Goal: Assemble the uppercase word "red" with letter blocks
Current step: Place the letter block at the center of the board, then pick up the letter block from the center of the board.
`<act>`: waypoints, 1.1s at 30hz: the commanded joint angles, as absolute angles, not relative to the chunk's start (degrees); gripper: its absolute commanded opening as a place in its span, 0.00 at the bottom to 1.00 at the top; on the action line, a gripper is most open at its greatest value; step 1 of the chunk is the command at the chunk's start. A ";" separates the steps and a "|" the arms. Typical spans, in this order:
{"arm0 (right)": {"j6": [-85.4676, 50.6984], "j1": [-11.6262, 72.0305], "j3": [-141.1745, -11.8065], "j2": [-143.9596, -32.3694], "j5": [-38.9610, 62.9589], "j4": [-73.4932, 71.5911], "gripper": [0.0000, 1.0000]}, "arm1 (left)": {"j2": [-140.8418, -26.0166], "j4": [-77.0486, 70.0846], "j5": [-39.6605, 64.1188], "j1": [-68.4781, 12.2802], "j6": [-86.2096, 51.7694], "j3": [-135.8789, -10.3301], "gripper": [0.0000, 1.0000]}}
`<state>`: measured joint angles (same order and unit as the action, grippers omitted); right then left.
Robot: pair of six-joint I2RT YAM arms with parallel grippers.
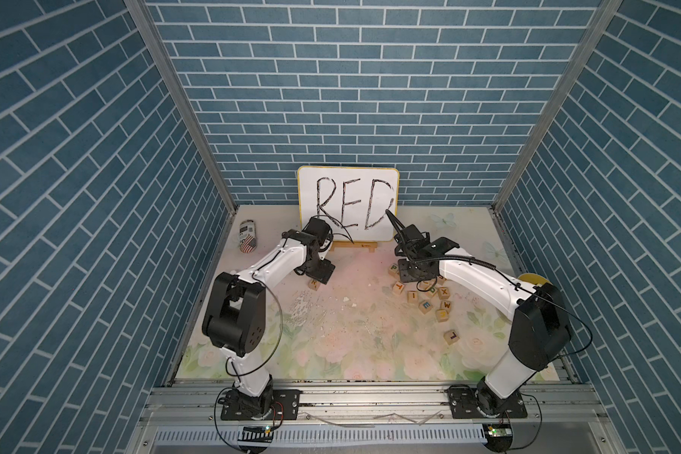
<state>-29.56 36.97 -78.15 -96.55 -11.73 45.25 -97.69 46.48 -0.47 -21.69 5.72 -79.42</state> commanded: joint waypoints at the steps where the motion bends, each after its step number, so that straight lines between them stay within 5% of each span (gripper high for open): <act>1: -28.56 35.77 -80.59 -99.04 -8.45 46.62 0.44 | -91.91 49.13 2.34 -21.59 9.41 -82.21 0.92; 12: -31.21 30.21 -79.80 -100.94 -6.02 50.59 0.38 | -84.04 56.03 12.10 -21.54 17.28 -87.11 0.99; 25: -37.26 29.19 -63.50 -87.69 -4.85 50.31 0.43 | -86.13 56.69 20.51 -22.00 17.31 -88.68 0.99; 33: -39.28 30.22 -61.15 -89.57 0.07 48.60 0.45 | -85.45 55.31 20.23 -22.41 17.84 -86.13 0.99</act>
